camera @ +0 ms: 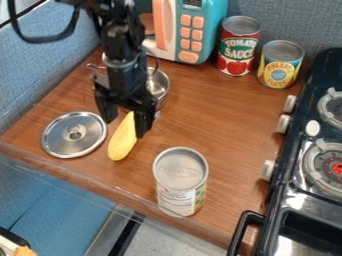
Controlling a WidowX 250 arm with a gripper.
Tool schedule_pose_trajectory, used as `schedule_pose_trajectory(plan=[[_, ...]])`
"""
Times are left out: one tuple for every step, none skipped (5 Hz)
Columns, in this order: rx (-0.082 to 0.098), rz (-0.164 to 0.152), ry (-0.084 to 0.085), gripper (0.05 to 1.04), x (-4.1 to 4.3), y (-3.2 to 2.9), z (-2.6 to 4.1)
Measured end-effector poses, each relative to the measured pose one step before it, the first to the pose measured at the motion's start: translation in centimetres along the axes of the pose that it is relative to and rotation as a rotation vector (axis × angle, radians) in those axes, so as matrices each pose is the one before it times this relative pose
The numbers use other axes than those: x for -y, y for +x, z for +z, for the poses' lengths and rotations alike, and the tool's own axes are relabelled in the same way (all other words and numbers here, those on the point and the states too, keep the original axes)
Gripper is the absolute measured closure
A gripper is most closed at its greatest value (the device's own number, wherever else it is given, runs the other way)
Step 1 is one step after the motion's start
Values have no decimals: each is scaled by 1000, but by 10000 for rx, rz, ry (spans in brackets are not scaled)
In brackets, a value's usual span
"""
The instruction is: Move the corn to the upper right side of the table
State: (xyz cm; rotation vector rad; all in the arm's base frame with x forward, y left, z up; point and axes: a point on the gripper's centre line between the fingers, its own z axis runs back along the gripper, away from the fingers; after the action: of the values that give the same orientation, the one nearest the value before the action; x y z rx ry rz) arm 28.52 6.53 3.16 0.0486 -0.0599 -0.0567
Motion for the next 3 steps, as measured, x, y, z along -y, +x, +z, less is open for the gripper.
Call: schedule_pose_trajectory(plan=[[-34, 401, 478, 83, -1882, -632, -1676], [-358, 282, 10, 138, -505, -508, -1915], [113, 40, -122, 402, 179, 79, -31]])
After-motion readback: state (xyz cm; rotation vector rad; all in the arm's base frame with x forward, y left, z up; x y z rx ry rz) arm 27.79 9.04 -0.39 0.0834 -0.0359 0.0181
